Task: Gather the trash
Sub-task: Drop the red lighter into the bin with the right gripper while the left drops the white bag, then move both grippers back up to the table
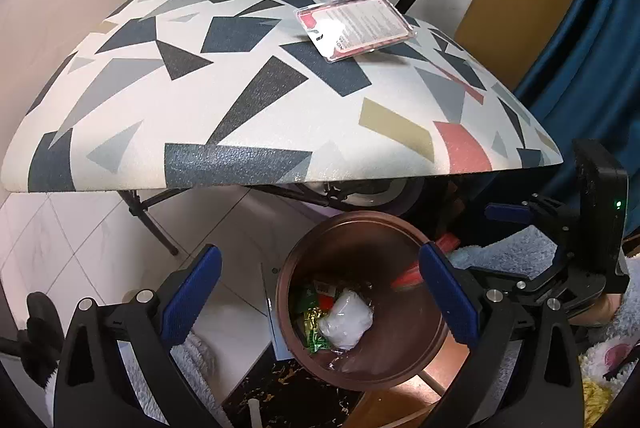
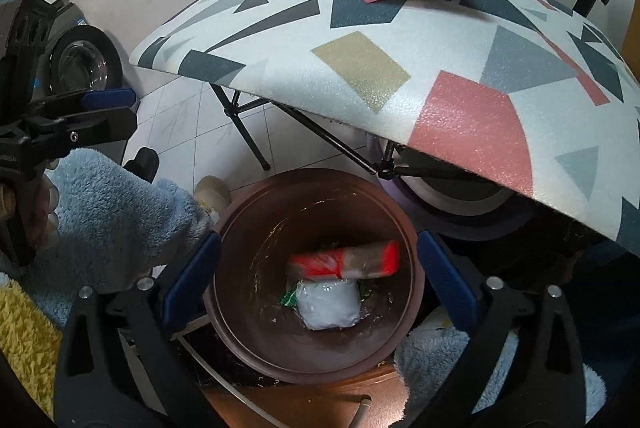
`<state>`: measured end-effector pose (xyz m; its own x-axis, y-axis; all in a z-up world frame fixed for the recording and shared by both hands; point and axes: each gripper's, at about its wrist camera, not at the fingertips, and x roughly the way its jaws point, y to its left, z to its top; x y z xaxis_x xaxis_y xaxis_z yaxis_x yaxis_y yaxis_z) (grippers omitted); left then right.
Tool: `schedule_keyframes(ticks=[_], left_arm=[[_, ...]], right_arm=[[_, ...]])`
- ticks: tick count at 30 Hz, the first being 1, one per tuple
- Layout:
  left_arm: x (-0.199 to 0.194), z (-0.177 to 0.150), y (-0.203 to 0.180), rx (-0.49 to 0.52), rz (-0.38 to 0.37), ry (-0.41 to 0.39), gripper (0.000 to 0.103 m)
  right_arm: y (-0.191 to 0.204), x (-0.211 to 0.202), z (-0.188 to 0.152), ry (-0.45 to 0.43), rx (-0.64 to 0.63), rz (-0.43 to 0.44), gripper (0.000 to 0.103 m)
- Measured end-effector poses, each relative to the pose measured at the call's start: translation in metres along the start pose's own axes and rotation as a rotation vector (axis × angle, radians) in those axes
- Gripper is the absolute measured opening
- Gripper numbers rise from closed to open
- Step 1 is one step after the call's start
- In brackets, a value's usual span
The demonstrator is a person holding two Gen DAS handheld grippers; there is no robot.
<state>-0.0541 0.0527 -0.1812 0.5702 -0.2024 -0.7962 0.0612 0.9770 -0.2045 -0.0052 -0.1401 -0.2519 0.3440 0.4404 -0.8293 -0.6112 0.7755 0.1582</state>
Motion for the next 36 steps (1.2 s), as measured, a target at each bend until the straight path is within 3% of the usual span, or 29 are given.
schedule_keyframes(ticks=[23,36], left_arm=[[0.007,-0.005,0.009,-0.036,0.014,0.022,0.097],[0.008,0.048,0.022,-0.093,-0.039,-0.031,0.097]], right_arm=[[-0.017,-0.008,0.004,-0.025,0.084,-0.007,0.097],[-0.053,-0.026,0.046,-0.080,0.113,-0.057,0.097]])
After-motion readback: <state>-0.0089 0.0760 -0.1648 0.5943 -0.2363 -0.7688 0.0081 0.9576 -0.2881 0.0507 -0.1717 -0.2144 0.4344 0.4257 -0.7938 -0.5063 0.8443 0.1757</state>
